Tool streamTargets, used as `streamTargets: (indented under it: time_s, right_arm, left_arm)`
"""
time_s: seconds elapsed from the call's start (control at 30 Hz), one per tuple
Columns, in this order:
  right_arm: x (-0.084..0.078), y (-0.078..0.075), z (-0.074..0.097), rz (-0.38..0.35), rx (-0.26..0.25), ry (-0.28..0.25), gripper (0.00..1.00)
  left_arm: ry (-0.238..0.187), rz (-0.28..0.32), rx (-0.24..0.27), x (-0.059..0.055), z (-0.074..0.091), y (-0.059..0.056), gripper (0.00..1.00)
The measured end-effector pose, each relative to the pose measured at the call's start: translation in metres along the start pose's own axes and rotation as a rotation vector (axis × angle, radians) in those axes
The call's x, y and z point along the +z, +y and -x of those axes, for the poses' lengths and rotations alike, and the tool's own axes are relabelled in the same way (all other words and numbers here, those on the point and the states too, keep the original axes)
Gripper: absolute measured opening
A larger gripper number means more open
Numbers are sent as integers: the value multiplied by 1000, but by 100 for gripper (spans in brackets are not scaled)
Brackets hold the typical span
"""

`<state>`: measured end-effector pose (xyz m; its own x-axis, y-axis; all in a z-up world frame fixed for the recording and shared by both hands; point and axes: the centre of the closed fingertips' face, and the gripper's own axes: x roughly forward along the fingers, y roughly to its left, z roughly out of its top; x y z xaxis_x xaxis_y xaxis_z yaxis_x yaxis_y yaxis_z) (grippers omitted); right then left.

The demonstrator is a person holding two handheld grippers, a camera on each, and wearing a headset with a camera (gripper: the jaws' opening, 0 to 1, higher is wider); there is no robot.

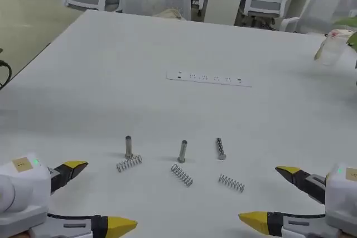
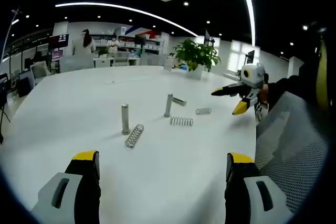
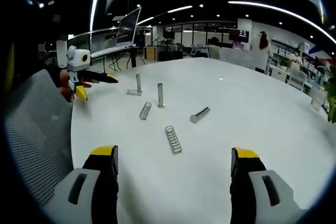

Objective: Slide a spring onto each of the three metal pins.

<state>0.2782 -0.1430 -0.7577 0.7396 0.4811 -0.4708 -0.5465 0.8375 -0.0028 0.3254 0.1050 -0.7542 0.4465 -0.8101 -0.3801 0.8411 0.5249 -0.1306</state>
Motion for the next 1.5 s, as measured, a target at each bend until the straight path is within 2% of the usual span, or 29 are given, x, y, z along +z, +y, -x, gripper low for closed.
streamTargets:
  time_s: [0.77, 1.1, 1.3, 1.37, 1.5]
  right_arm:
    - [1, -5, 6, -3, -16, 18, 86]
    - [14, -14, 7, 15, -26, 26, 86]
    - [22, -20, 4, 30, -26, 38, 86]
    - [26, -22, 2, 33, -25, 37, 85]
    - [33, -26, -3, 45, -21, 37, 85]
  left_arm:
    - [-7, 1, -8, 0, -2, -5, 99]
    - [-14, 1, -7, 1, -1, -5, 99]
    - [-14, 4, -4, 0, 0, -4, 99]
    - [-10, 0, -5, 0, 0, -5, 94]
    - [-14, -1, -4, 1, 1, -6, 96]
